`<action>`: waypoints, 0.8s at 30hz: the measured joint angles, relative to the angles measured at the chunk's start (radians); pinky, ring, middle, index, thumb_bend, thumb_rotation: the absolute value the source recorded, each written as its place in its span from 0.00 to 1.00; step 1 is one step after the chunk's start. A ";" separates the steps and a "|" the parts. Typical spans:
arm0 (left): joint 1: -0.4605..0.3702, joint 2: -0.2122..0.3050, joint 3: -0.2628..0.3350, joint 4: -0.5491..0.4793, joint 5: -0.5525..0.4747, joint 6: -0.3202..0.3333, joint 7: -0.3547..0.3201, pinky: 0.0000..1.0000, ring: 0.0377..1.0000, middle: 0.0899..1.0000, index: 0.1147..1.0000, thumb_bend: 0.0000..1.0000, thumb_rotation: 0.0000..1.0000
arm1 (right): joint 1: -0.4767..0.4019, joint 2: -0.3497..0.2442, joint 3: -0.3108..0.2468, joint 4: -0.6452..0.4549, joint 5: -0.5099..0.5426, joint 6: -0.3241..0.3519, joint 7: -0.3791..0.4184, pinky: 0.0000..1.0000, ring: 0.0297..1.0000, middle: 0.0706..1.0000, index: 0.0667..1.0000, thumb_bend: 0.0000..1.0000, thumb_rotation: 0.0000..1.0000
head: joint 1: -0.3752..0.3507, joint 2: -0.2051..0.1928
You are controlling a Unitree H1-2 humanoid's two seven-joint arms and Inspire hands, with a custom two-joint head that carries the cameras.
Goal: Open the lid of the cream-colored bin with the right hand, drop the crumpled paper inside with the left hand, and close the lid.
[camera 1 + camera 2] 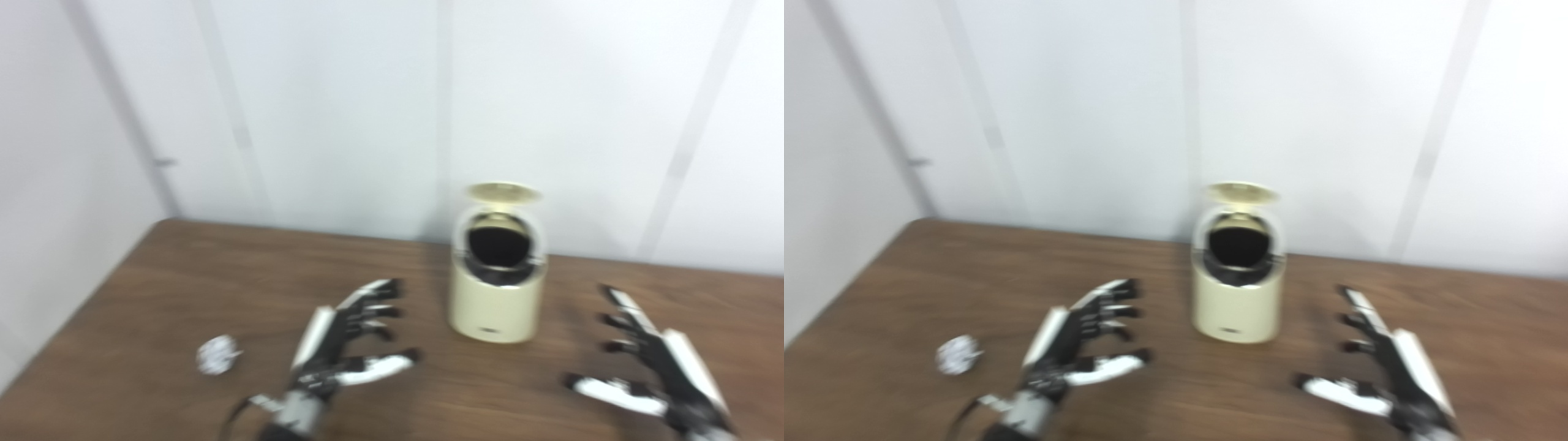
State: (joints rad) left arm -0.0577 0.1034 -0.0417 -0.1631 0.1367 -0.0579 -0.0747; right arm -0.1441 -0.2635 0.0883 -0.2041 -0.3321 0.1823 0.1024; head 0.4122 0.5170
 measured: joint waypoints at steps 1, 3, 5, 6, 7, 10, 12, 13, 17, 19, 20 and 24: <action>0.000 -0.006 -0.004 0.001 0.008 0.000 0.002 0.59 0.74 0.83 0.84 0.72 0.14 | 0.000 -0.007 -0.005 0.000 0.005 0.002 0.009 0.84 0.92 0.99 0.98 0.78 0.29 | 0.000 0.000; -0.001 -0.020 -0.010 0.004 0.020 0.000 0.009 0.60 0.75 0.82 0.84 0.73 0.15 | 0.001 -0.011 -0.015 -0.005 0.017 0.021 0.020 0.83 0.93 1.00 0.99 0.76 0.26 | 0.037 -0.006; -0.002 -0.032 -0.012 0.012 0.031 -0.002 0.026 0.60 0.75 0.82 0.84 0.73 0.14 | 0.002 -0.011 -0.021 -0.013 0.030 0.036 0.033 0.79 0.91 0.98 0.98 0.76 0.28 | 0.072 -0.015; -0.002 -0.037 -0.014 0.013 0.042 -0.002 0.030 0.60 0.75 0.82 0.84 0.72 0.14 | 0.002 -0.011 -0.021 -0.019 0.030 0.041 0.035 0.77 0.91 0.98 0.97 0.77 0.30 | 0.098 -0.021; -0.002 -0.039 -0.016 0.013 0.051 -0.002 0.031 0.60 0.75 0.82 0.85 0.72 0.13 | 0.002 -0.011 -0.021 -0.024 0.027 0.041 0.035 0.76 0.91 0.97 0.97 0.77 0.31 | 0.099 -0.022; 0.001 -0.034 -0.021 -0.022 0.101 0.026 0.032 0.56 0.72 0.82 0.84 0.72 0.11 | 0.001 -0.013 -0.021 -0.026 0.026 0.040 0.035 0.73 0.91 0.96 0.96 0.79 0.38 | 0.109 -0.023; 0.005 -0.021 -0.020 -0.089 0.147 0.071 0.028 0.54 0.71 0.81 0.82 0.72 0.08 | 0.001 -0.015 -0.021 -0.025 0.026 0.037 0.035 0.70 0.90 0.96 0.96 0.80 0.41 | 0.111 -0.025; 0.006 -0.011 -0.019 -0.125 0.171 0.099 0.024 0.53 0.71 0.81 0.81 0.72 0.08 | 0.001 -0.018 -0.021 -0.025 0.026 0.035 0.035 0.70 0.91 0.96 0.96 0.81 0.42 | 0.111 -0.025; 0.016 0.062 -0.012 -0.288 0.283 0.262 -0.047 0.56 0.70 0.76 0.79 0.71 0.09 | 0.000 -0.036 -0.021 -0.025 0.028 0.026 0.038 0.66 0.92 0.97 0.96 0.81 0.44 | 0.111 -0.023; 0.021 0.119 -0.002 -0.356 0.322 0.334 -0.097 0.56 0.68 0.73 0.78 0.71 0.05 | 0.000 -0.038 -0.021 -0.025 0.028 0.025 0.038 0.64 0.91 0.97 0.96 0.81 0.44 | 0.109 -0.023; 0.021 0.146 0.011 -0.385 0.327 0.368 -0.118 0.55 0.67 0.73 0.78 0.71 0.03 | 0.000 -0.037 -0.021 -0.025 0.029 0.025 0.039 0.63 0.91 0.97 0.96 0.82 0.45 | 0.109 -0.025; 0.022 0.220 0.072 -0.460 0.321 0.471 -0.179 0.53 0.65 0.73 0.77 0.71 0.00 | -0.007 -0.037 -0.016 -0.024 0.027 0.025 0.039 0.58 0.89 0.98 0.97 0.81 0.46 | 0.117 -0.023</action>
State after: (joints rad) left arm -0.0359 0.3238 0.0305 -0.6234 0.4580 0.4127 -0.2540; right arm -0.1508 -0.3009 0.0720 -0.2286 -0.3054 0.2076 0.1416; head 0.5292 0.4939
